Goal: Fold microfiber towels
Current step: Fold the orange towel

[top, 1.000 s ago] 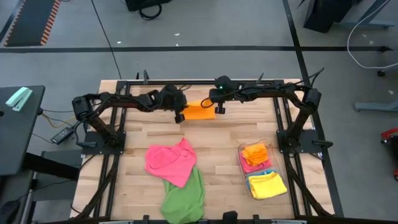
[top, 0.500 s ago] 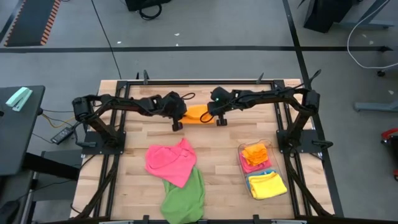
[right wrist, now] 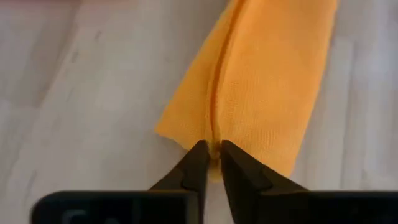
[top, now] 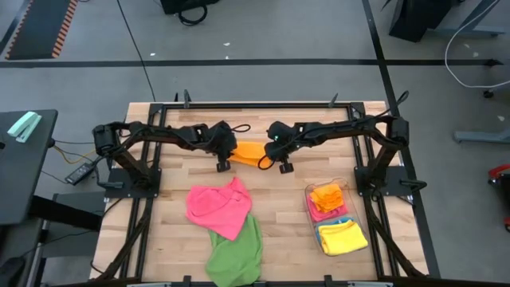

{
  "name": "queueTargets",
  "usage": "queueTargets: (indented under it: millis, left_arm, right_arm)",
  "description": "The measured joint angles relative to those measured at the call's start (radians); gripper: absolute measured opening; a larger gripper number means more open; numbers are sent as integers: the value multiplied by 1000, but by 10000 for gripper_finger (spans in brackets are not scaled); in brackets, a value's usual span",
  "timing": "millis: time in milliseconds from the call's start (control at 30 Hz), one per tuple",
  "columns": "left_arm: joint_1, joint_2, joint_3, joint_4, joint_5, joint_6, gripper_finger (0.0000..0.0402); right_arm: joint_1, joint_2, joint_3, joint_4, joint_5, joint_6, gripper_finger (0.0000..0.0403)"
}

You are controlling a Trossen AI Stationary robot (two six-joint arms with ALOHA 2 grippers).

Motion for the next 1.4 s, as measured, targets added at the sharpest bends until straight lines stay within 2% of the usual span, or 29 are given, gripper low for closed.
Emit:
queueTargets:
  millis: [300, 433, 633, 900, 1033, 1133, 1200, 1267, 1400]
  left_arm:
    - [-25, -1, 0, -68, -35, 0, 109]
    - [-30, -17, 0, -98, -35, 8, 139]
    - [-29, -87, 1, -164, -38, 7, 172]
    - [-30, -148, 0, -103, -38, -14, 172]
    - [-34, -114, 0, -39, -37, -99, 163]
    - [-47, -75, 0, -18, -37, -99, 156]
    - [-56, -45, 0, -13, -40, -96, 152]
    - [-61, -17, 0, -14, -76, -80, 147]
    - [-62, 5, 0, -43, -231, -71, 136]
  right_arm:
    - [63, -3, 0, -10, -1, 73, 126]
    - [72, -3, 0, -45, 1, 105, 138]
    - [40, -3, 0, -65, 56, 142, 140]
    - [-15, -3, 0, -30, 84, 128, 140]
    - [-44, -3, 0, -22, 160, 180, 140]
    - [-75, -3, 0, -15, 223, 225, 140]
    - [-94, -3, 0, 2, 229, 258, 140]
    - [-104, -3, 0, 12, 219, 272, 140]
    - [-95, 6, 0, 73, 117, 250, 140]
